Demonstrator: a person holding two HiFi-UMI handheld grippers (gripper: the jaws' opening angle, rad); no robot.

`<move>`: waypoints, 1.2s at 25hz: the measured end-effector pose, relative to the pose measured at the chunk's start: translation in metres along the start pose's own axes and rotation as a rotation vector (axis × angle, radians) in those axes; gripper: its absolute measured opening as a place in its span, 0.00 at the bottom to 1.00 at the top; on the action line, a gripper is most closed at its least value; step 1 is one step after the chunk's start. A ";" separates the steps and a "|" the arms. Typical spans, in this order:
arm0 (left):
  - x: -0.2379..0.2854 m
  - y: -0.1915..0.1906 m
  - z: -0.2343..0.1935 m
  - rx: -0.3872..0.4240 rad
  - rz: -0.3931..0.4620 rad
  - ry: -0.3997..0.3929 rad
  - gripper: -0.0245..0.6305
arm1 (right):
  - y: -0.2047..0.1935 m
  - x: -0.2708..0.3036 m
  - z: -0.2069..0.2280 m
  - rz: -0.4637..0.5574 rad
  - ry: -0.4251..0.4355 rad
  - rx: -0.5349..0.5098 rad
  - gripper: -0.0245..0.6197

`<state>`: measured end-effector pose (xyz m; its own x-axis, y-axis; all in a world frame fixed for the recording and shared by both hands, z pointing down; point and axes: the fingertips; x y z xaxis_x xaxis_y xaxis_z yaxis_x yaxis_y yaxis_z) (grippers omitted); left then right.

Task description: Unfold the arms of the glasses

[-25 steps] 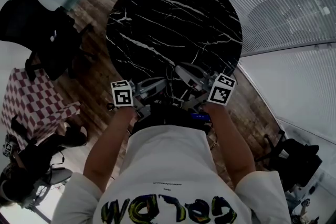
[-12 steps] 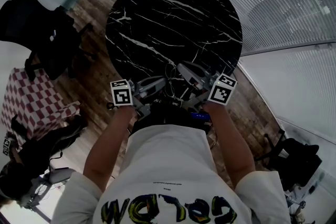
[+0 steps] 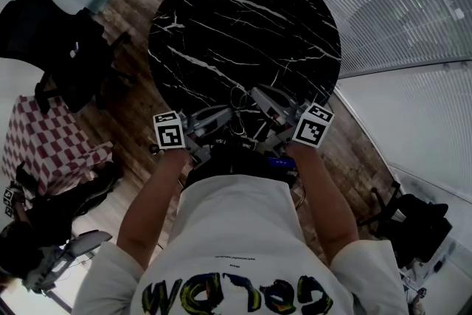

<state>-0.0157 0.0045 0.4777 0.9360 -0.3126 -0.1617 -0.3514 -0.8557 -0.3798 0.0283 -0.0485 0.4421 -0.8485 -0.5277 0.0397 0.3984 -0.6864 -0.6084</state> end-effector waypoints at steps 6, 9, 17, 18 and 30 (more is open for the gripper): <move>0.000 -0.001 -0.001 -0.002 0.002 -0.002 0.05 | -0.002 0.000 0.003 -0.007 -0.012 -0.006 0.06; 0.000 0.000 0.001 -0.008 0.010 -0.012 0.05 | 0.000 -0.001 0.002 -0.006 -0.012 -0.007 0.06; -0.006 0.008 0.002 -0.009 0.043 -0.024 0.05 | 0.002 -0.004 0.011 -0.004 -0.041 -0.003 0.07; -0.007 0.008 0.002 -0.007 0.045 -0.024 0.05 | 0.002 -0.004 0.012 -0.003 -0.044 -0.003 0.07; -0.012 0.014 0.009 0.006 0.064 -0.039 0.05 | 0.001 -0.010 0.023 -0.002 -0.085 0.017 0.07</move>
<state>-0.0324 0.0000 0.4657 0.9101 -0.3503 -0.2215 -0.4110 -0.8318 -0.3730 0.0455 -0.0550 0.4590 -0.8170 -0.5663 0.1084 0.4034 -0.6957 -0.5944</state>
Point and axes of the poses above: the fingertips, and each gripper's own axes: x forward along the fingers, z to its right, y out of its top, and after that the axes turned 2 degrees about -y, right-handed
